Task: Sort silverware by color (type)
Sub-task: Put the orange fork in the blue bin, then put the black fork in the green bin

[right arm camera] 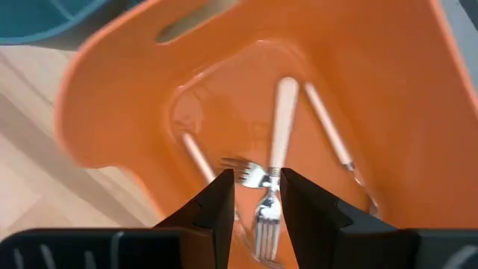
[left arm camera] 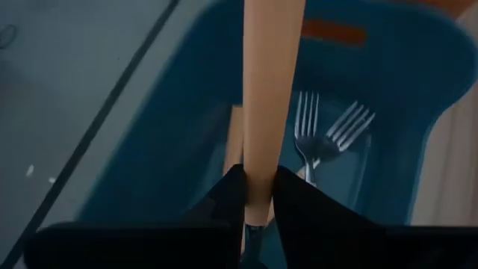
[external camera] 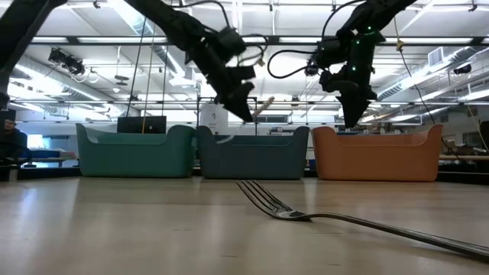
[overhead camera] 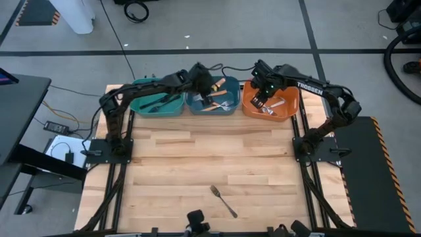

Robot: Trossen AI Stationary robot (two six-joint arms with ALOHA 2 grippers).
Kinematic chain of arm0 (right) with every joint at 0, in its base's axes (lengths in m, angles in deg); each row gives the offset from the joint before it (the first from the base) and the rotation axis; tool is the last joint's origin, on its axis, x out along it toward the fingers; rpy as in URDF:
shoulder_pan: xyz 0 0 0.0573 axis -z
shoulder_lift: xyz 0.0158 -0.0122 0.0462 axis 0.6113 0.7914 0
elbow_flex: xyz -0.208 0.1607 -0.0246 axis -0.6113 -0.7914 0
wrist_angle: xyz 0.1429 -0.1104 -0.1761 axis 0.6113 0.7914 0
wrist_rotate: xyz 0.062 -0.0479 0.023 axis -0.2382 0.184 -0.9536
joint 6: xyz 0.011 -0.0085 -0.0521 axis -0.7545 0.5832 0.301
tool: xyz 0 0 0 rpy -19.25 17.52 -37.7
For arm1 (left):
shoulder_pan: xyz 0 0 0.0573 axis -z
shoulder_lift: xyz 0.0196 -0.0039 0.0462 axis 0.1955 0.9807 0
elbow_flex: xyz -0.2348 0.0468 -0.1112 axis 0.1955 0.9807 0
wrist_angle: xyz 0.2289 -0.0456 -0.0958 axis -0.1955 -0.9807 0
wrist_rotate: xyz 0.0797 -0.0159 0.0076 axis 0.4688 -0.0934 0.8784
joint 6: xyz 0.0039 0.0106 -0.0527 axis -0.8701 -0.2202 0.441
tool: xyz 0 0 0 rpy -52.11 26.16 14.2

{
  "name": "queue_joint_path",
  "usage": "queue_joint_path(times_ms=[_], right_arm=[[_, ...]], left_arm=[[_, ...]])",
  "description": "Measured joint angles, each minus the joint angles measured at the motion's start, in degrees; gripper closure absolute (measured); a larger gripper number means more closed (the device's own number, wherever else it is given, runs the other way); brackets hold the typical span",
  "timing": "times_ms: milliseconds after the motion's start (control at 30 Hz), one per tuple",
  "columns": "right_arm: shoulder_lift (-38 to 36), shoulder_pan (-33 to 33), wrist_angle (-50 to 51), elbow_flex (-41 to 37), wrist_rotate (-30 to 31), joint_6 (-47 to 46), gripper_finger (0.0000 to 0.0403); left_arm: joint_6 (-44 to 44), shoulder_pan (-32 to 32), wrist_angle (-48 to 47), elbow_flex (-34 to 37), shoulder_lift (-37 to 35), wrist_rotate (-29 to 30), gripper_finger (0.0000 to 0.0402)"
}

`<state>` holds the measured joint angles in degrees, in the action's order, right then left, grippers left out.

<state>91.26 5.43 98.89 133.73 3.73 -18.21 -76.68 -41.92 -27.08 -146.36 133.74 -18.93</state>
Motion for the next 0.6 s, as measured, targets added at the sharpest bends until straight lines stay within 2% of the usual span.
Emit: queue_joint_path(times_ms=[200,400,600], right_arm=[[0.0,-2.0,0.2,0.0,0.0,-1.9,0.0287],[0.0,-3.8,0.4,0.0,-1.4,-7.5,0.0287],[0.0,-8.9,1.4,0.0,-5.6,-10.4,0.0287]], left_arm=[[0.0,-0.3,-1.7,0.0,1.6,0.2,0.0301],[0.0,-0.2,-1.9,-0.1,1.0,0.5,0.0276],[0.2,0.1,-14.9,-4.8,-3.2,1.2,0.0275]])
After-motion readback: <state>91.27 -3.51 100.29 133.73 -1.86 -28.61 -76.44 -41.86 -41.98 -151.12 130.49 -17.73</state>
